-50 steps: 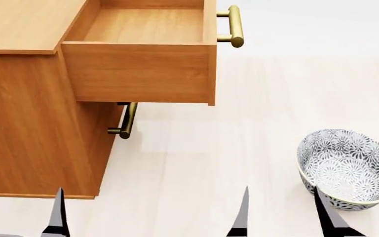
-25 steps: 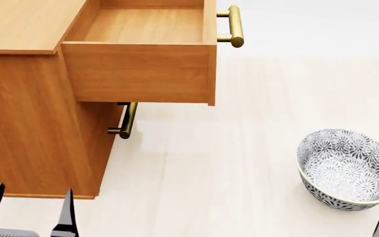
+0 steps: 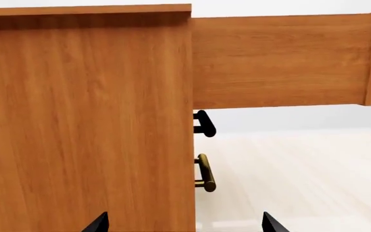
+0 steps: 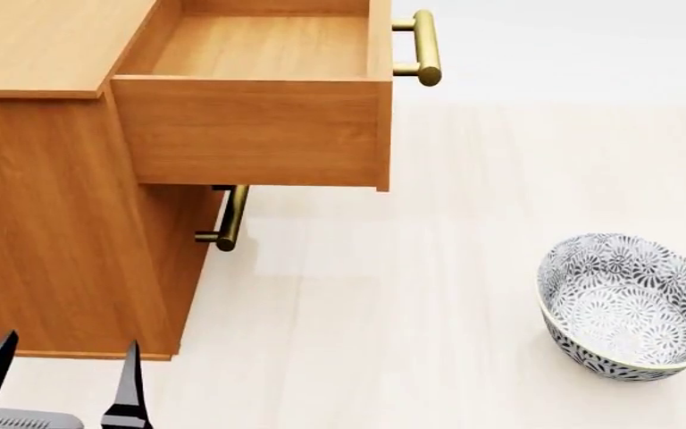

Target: Put the ketchup in the top drawer of the cabinet.

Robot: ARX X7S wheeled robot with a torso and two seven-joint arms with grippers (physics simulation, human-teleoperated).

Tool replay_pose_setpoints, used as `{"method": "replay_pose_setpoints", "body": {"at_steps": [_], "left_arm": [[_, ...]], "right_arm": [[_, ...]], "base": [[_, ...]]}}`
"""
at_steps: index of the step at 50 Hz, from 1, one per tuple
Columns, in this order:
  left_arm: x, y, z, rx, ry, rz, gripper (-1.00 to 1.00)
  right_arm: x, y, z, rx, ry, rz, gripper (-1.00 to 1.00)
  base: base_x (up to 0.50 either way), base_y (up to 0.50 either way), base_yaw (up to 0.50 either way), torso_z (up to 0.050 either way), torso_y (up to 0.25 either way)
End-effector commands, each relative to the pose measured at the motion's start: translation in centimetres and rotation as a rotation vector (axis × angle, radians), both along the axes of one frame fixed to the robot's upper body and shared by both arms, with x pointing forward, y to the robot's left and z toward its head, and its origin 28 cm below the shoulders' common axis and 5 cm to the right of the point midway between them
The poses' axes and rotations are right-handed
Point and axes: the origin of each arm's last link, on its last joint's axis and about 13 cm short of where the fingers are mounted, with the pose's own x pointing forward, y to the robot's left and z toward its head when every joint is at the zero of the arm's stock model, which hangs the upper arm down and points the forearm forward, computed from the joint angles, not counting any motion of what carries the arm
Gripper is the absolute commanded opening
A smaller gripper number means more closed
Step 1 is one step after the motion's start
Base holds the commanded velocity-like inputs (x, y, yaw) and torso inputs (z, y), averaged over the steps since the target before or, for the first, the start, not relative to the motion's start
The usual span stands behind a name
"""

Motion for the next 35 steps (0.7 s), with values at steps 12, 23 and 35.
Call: {"method": "replay_pose_setpoints", "body": {"at_steps": [12, 23, 35], "left_arm": [[0.3, -0.1, -0.1, 0.005, 0.004, -0.002, 1.0], [0.3, -0.1, -0.4, 0.002, 0.008, -0.001, 1.0], [0.5, 0.1, -0.7, 0.0, 0.017, 0.006, 1.0]], "right_arm": [[-3.7, -0.9, -1.7, -0.017, 0.028, 0.005, 1.0], [-4.1, -1.1, -1.7, 0.005, 0.014, -0.02, 1.0], [-4.0, -1.1, -2.0, 0.01, 0.017, -0.021, 1.0]], "base": [[0.0, 0.0, 0.0, 0.0, 0.0], [0.0, 0.0, 0.0, 0.0, 0.0], [0.0, 0.0, 0.0, 0.0, 0.0]]}}
